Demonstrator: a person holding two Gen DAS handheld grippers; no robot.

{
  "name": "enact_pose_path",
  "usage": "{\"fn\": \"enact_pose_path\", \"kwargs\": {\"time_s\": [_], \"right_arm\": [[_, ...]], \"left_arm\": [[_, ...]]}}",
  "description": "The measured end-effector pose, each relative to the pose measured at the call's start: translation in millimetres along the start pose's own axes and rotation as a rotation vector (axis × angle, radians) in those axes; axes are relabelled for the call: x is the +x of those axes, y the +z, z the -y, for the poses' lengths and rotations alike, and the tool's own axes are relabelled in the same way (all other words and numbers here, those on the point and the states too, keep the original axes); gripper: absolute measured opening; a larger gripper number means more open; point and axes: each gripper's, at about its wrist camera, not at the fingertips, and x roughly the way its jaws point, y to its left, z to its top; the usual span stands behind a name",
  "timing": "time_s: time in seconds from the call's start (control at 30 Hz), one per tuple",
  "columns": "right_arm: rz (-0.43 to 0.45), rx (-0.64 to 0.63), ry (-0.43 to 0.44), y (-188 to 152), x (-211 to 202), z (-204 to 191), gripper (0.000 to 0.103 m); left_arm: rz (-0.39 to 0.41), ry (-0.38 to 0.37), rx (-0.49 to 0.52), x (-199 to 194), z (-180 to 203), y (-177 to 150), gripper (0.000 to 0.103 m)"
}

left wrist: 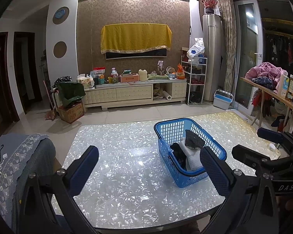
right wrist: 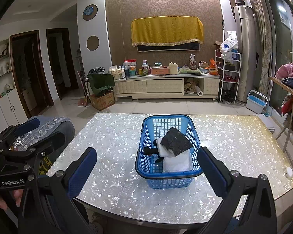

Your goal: Organize soft objects

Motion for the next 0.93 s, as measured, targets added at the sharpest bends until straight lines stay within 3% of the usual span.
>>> {"fn": "enact_pose_path", "kwargs": {"time_s": [0.93], "right_arm": [[0.005, 0.004, -0.001, -3.3, -4.9, -3.6, 0.103]], "left_arm": [[-0.003, -0.008, 0.004, -5.2, 2.3, -3.2, 0.103]]}}
